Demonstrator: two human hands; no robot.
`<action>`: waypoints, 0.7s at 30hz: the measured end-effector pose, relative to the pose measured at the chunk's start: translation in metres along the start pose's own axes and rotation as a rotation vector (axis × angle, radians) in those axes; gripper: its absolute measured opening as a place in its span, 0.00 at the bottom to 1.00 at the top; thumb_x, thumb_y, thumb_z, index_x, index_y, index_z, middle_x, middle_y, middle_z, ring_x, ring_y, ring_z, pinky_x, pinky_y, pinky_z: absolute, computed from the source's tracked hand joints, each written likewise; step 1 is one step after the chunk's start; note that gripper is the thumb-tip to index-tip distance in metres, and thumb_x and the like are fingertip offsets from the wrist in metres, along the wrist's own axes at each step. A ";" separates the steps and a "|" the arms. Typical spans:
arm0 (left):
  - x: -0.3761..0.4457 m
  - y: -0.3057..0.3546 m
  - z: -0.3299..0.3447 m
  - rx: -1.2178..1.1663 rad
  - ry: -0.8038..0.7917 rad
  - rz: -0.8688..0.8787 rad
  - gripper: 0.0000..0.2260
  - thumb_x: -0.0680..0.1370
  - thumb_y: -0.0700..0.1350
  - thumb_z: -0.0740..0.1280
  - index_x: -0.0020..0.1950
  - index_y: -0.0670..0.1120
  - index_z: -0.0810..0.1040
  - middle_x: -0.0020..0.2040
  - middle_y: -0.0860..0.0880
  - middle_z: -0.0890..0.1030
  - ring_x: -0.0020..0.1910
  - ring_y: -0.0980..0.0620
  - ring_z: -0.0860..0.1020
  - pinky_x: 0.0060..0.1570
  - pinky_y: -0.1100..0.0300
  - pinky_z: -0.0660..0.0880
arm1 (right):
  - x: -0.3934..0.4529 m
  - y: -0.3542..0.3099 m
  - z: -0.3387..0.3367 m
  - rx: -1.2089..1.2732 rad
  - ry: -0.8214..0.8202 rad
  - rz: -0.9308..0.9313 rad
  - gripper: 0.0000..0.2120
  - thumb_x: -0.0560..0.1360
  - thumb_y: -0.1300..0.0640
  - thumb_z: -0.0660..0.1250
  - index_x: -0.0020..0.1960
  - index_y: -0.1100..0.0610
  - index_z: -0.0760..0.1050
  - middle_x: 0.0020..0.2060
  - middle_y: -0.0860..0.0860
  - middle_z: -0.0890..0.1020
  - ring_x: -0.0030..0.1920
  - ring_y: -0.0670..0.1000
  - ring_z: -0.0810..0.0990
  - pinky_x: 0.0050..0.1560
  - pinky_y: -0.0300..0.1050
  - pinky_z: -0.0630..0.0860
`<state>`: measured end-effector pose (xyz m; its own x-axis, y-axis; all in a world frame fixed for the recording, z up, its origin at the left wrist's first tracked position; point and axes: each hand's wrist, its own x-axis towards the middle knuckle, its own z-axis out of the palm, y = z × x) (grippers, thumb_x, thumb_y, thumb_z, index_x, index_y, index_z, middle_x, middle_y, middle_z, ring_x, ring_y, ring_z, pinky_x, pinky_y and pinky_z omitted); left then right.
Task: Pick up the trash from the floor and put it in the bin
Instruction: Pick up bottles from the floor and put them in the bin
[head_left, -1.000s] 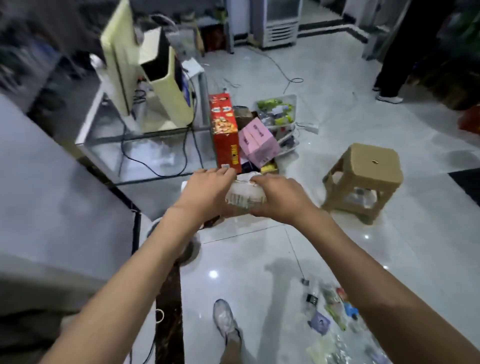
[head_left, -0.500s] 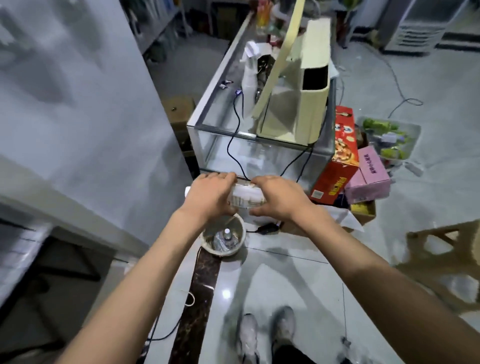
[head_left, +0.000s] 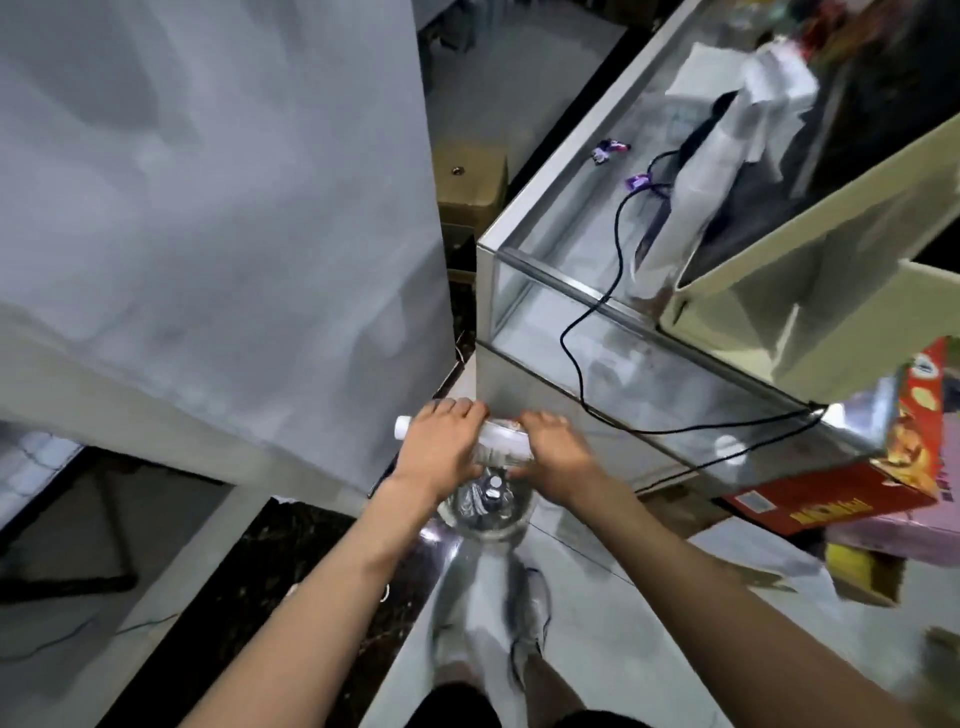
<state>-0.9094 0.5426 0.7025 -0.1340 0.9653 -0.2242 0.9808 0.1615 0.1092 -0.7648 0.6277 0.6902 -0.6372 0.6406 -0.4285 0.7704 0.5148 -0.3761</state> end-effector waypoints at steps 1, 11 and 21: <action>0.011 -0.006 0.025 0.005 -0.029 0.002 0.27 0.67 0.53 0.74 0.62 0.47 0.72 0.58 0.48 0.77 0.58 0.45 0.75 0.60 0.54 0.67 | 0.014 0.008 0.022 -0.016 0.010 0.024 0.31 0.70 0.47 0.73 0.69 0.55 0.66 0.64 0.55 0.73 0.64 0.57 0.70 0.62 0.49 0.70; 0.100 -0.049 0.312 0.089 -0.129 0.043 0.18 0.68 0.43 0.73 0.57 0.44 0.79 0.52 0.43 0.81 0.51 0.43 0.80 0.60 0.47 0.73 | 0.152 0.102 0.288 0.091 0.061 0.193 0.30 0.64 0.48 0.75 0.64 0.51 0.72 0.62 0.63 0.75 0.60 0.66 0.76 0.53 0.59 0.79; 0.146 -0.077 0.463 0.065 -0.361 0.016 0.48 0.54 0.69 0.73 0.68 0.46 0.68 0.61 0.46 0.77 0.61 0.46 0.72 0.64 0.52 0.63 | 0.228 0.150 0.419 0.207 0.035 0.348 0.51 0.59 0.47 0.79 0.74 0.66 0.62 0.71 0.66 0.66 0.73 0.66 0.62 0.74 0.58 0.54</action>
<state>-0.9390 0.5759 0.2127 -0.0709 0.8313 -0.5513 0.9909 0.1221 0.0567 -0.8036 0.6120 0.1916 -0.3352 0.7772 -0.5326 0.9173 0.1401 -0.3728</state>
